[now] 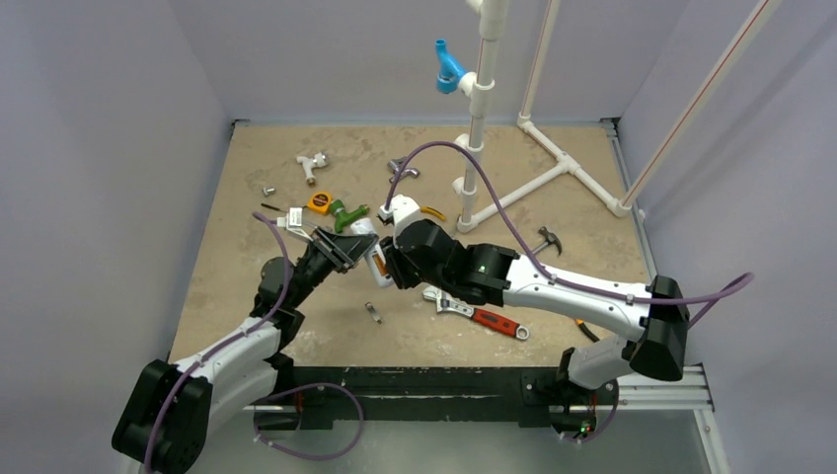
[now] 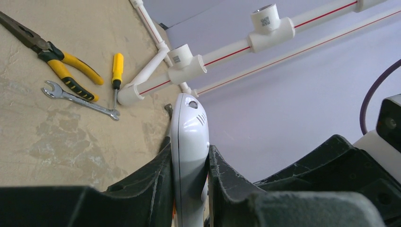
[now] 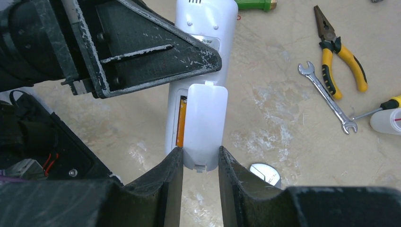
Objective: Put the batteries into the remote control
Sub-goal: Place the battery cover at the center of the board.
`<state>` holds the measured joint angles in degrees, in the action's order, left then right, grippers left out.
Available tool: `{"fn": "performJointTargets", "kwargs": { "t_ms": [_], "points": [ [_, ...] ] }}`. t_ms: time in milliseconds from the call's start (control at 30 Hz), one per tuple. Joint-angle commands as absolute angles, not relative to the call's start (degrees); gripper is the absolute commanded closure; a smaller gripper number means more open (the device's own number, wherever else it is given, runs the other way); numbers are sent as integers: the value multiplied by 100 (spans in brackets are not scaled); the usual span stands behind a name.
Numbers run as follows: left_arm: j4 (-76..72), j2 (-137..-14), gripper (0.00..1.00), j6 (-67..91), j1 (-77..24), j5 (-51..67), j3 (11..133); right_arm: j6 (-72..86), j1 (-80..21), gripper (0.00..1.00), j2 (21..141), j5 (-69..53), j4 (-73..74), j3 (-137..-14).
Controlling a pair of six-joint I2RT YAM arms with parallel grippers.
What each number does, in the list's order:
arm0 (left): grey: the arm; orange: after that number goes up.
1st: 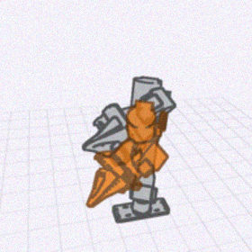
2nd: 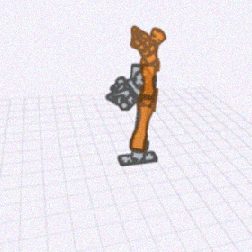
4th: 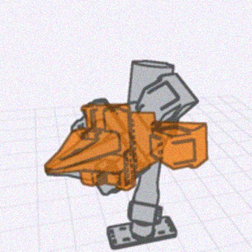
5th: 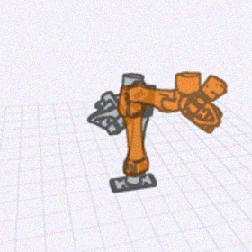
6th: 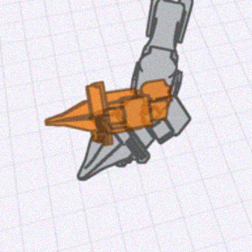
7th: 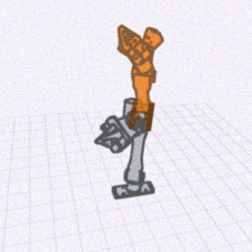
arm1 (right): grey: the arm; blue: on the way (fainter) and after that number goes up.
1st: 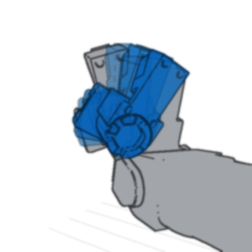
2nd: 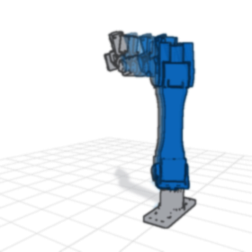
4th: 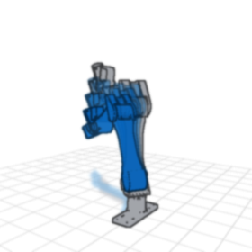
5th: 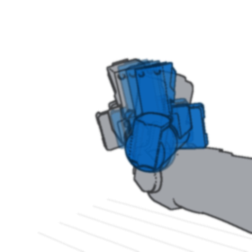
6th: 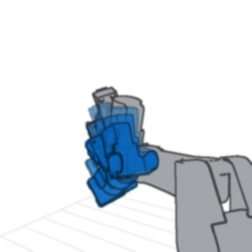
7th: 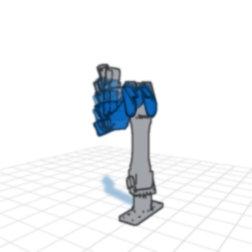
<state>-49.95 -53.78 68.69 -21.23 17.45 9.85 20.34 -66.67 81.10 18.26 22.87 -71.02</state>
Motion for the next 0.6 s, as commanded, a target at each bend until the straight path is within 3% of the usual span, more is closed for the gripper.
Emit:
{"fn": "performJointTargets", "kwargs": {
  "t_ms": [0,567],
  "points": [
    [-5635,-5397,100,6972,-2179,1611,1022,2051,-6653,81,8327,1702,2574,-7565],
    [-5414,-5358,100,6961,-2177,1480,1045,2009,-6656,81,8588,1409,2736,-7746]
  ]
}}
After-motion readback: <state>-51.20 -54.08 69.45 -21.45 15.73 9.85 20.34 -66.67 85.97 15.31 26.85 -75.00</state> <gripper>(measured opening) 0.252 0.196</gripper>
